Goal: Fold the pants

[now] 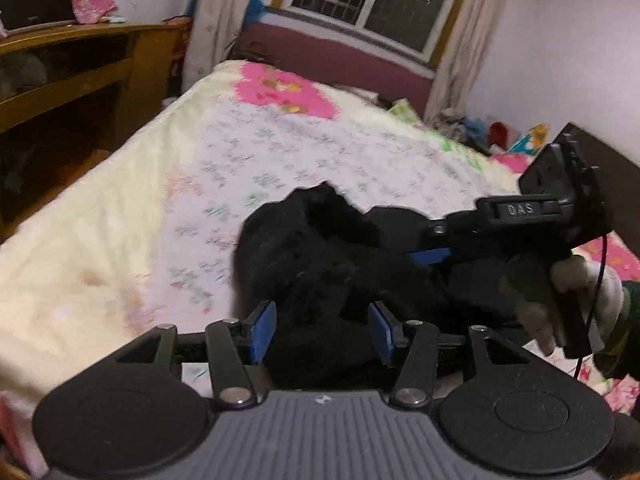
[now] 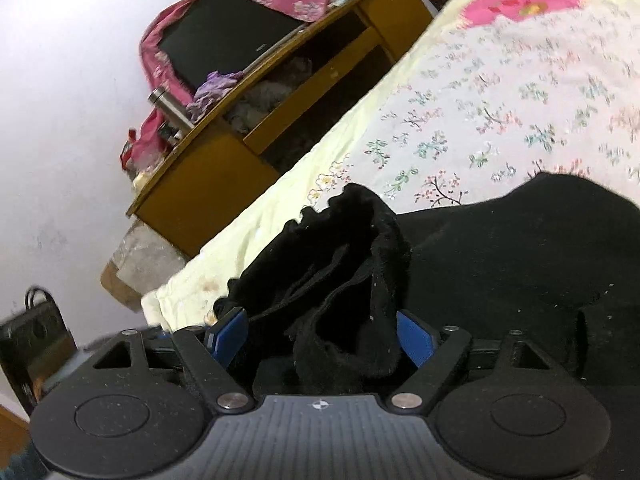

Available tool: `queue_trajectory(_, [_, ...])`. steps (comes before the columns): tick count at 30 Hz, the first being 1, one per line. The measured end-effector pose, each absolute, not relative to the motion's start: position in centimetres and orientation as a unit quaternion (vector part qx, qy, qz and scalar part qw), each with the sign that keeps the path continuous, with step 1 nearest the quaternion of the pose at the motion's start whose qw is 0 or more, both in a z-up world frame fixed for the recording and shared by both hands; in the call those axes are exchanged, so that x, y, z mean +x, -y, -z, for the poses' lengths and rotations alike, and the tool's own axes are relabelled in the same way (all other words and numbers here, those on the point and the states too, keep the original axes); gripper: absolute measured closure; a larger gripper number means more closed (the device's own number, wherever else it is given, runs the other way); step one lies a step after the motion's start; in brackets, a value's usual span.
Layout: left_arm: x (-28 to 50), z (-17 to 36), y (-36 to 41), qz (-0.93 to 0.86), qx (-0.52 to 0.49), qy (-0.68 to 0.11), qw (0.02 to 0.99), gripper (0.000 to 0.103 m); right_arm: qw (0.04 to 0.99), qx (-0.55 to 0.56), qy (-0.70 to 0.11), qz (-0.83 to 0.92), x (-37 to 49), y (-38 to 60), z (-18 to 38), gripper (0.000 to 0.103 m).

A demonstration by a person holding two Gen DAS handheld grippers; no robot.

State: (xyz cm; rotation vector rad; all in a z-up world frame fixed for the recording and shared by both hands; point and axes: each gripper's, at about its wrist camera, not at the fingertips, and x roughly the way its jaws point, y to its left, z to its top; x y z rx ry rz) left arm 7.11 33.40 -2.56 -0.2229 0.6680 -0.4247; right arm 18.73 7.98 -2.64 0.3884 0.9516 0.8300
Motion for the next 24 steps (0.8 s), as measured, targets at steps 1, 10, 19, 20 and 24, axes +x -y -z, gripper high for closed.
queue_trajectory(1, [7.2,2.5,-33.0,0.202,-0.1,-0.319,0.92,0.044,0.787,0.187,-0.441,-0.39,18.6,-8.0,2.3,0.029])
queue_trajectory(10, [8.6,4.8,-29.4,0.166,-0.075,-0.332,0.925,0.05,0.774,0.169,-0.454,-0.408,18.6,-10.3,1.6,0.021])
queue_trajectory(19, [7.4,4.4,-26.1,0.285,-0.136,-0.303,0.899,0.075,0.753,0.14,-0.516,-0.384,20.4,-12.0,2.7,0.022])
queue_trajectory(20, [7.4,4.6,-24.9,0.293,-0.11,-0.311,0.898,0.075,0.749,0.134,-0.521,-0.387,20.5,-12.3,3.0,0.031])
queue_trajectory(24, [6.7,4.8,-23.5,0.296,-0.083,-0.327,0.894,0.075,0.747,0.115,-0.53,-0.385,21.1,-12.5,3.1,0.075])
